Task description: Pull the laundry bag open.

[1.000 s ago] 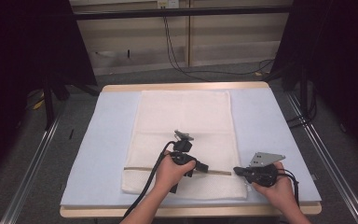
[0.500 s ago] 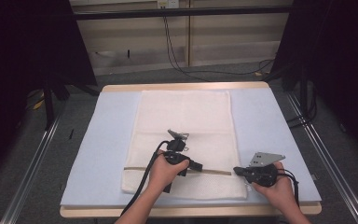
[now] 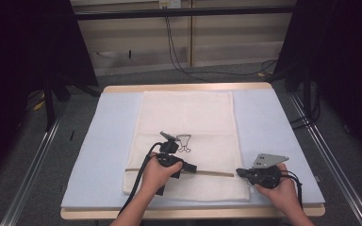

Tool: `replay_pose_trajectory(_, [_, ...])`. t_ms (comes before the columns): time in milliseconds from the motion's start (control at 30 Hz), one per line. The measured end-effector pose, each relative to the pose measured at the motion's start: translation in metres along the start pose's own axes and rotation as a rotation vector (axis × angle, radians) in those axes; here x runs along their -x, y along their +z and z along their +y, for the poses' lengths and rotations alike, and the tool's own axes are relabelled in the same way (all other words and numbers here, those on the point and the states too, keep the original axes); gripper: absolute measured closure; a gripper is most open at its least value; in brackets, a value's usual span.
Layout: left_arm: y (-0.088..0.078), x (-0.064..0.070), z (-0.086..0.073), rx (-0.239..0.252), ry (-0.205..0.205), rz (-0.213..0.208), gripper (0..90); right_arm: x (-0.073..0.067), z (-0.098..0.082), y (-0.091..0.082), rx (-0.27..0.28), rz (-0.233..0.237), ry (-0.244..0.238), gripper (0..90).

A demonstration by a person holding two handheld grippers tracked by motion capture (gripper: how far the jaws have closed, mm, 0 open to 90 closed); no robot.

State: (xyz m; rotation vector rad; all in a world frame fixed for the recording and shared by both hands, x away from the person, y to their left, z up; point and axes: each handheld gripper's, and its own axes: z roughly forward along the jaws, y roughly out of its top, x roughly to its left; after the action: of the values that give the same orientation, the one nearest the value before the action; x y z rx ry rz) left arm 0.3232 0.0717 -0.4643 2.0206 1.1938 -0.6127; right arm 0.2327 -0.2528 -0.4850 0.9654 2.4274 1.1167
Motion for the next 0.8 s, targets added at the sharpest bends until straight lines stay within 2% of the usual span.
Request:
replay_pose_trajectory(100, [-0.002, 0.000, -0.001, 0.008, -0.009, 0.001, 87.2, 0.000, 0.000, 0.000, -0.001, 0.001, 0.000, 90.0])
replay_pose_trajectory(233, [-0.010, -0.006, -0.004, 0.006, 0.002, 0.020, 87.3, 0.000, 0.000, 0.000, 0.000, -0.001, 0.001, 90.0])
replay_pose_trajectory(267, [-0.022, -0.012, -0.009, 0.023, -0.011, 0.027, 87.3, -0.001, 0.000, 0.000, 0.000, -0.006, -0.002, 90.0])
replay_pose_trajectory(300, [-0.022, -0.012, -0.009, 0.023, -0.011, 0.027, 87.2, -0.001, 0.000, 0.000, 0.000, -0.006, -0.002, 90.0])
replay_pose_trajectory(333, [-0.040, -0.022, -0.016, 0.049, -0.018, 0.038, 87.2, -0.001, 0.000, 0.000, 0.000, -0.006, -0.004, 90.0])
replay_pose_trajectory(400, [-0.062, -0.037, -0.025, 0.061, -0.024, 0.063, 87.2, -0.001, 0.000, 0.000, -0.001, -0.003, -0.001, 90.0])
replay_pose_trajectory(467, [-0.085, -0.053, -0.035, 0.105, -0.064, 0.079, 87.2, 0.000, 0.000, 0.000, -0.001, -0.003, -0.003, 90.0])
replay_pose_trajectory(533, [-0.109, -0.071, -0.045, 0.126, -0.081, 0.092, 87.3, 0.000, 0.000, 0.000, -0.003, 0.001, -0.007, 90.0])
replay_pose_trajectory(567, [-0.120, -0.079, -0.050, 0.128, -0.092, 0.085, 87.3, 0.000, 0.000, 0.000, -0.004, 0.001, -0.009, 90.0])
replay_pose_trajectory(600, [-0.128, -0.087, -0.054, 0.126, -0.115, 0.073, 87.3, 0.000, 0.001, 0.000, -0.005, 0.000, -0.011, 90.0])
replay_pose_trajectory(633, [-0.128, -0.087, -0.054, 0.126, -0.115, 0.073, 87.3, 0.000, 0.001, 0.000, -0.005, 0.000, -0.011, 90.0])
replay_pose_trajectory(667, [-0.145, -0.100, -0.062, 0.151, -0.121, 0.073, 87.3, 0.000, 0.001, 0.000, -0.005, 0.000, -0.011, 90.0])
replay_pose_trajectory(700, [-0.153, -0.106, -0.065, 0.158, -0.121, 0.072, 87.3, 0.000, 0.001, 0.000, -0.005, 0.000, -0.011, 90.0])
replay_pose_trajectory(733, [-0.160, -0.110, -0.069, 0.180, -0.147, 0.074, 87.3, 0.000, 0.001, 0.000, -0.005, 0.001, -0.011, 90.0])
replay_pose_trajectory(800, [-0.174, -0.120, -0.075, 0.199, -0.160, 0.105, 87.3, 0.001, 0.000, 0.000, -0.005, 0.001, -0.007, 90.0])
